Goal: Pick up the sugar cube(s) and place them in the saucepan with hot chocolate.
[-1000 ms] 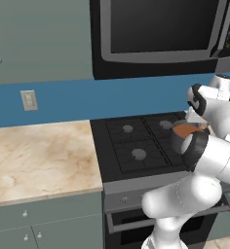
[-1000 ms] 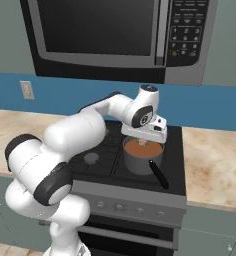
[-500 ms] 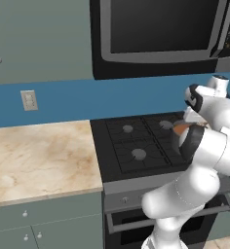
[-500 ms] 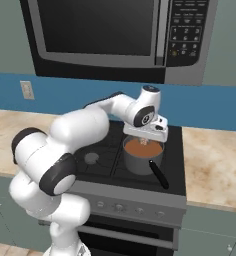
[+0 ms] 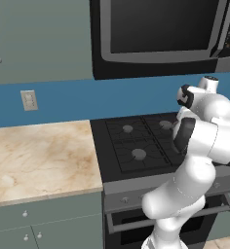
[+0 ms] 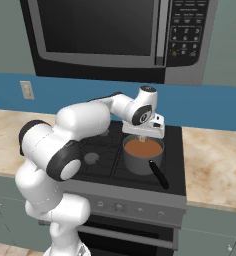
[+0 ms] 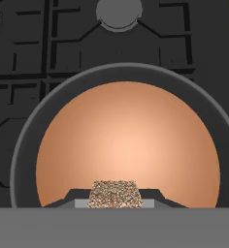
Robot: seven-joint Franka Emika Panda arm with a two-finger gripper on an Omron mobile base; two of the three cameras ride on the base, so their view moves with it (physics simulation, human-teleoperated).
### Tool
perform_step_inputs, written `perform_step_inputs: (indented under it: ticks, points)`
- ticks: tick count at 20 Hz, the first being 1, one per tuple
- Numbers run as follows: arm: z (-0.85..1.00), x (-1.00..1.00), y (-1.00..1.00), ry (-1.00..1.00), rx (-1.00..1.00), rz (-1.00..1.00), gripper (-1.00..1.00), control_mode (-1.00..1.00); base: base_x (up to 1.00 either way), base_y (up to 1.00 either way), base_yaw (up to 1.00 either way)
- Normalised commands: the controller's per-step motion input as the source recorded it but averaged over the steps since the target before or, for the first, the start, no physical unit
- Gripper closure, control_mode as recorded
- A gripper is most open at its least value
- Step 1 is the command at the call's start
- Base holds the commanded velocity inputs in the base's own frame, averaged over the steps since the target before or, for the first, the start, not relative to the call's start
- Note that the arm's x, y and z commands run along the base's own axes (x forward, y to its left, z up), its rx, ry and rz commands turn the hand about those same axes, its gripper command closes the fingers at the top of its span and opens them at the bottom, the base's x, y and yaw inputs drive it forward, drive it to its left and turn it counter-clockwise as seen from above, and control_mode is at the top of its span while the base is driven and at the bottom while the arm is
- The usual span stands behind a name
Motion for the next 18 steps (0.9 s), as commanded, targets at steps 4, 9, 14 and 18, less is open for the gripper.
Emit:
perform_step_inputs:
  ticks: [4, 9, 14, 18]
  points:
    - [0.0, 0.11, -0.17, 0.0, 0.0, 0.03, 1.0, -1.0, 0.0, 0.0, 0.0]
    - [-0.05, 0.09, -0.22, 0.0, 0.0, 0.03, 1.0, -1.0, 0.0, 0.0, 0.0]
    - [-0.46, 0.11, 0.0, 0.01, 0.0, 0.03, 1.0, -1.0, 0.0, 0.0, 0.0]
    - [-0.48, 0.12, 0.0, 0.01, 0.0, 0.02, 1.0, -1.0, 0.0, 0.0, 0.0]
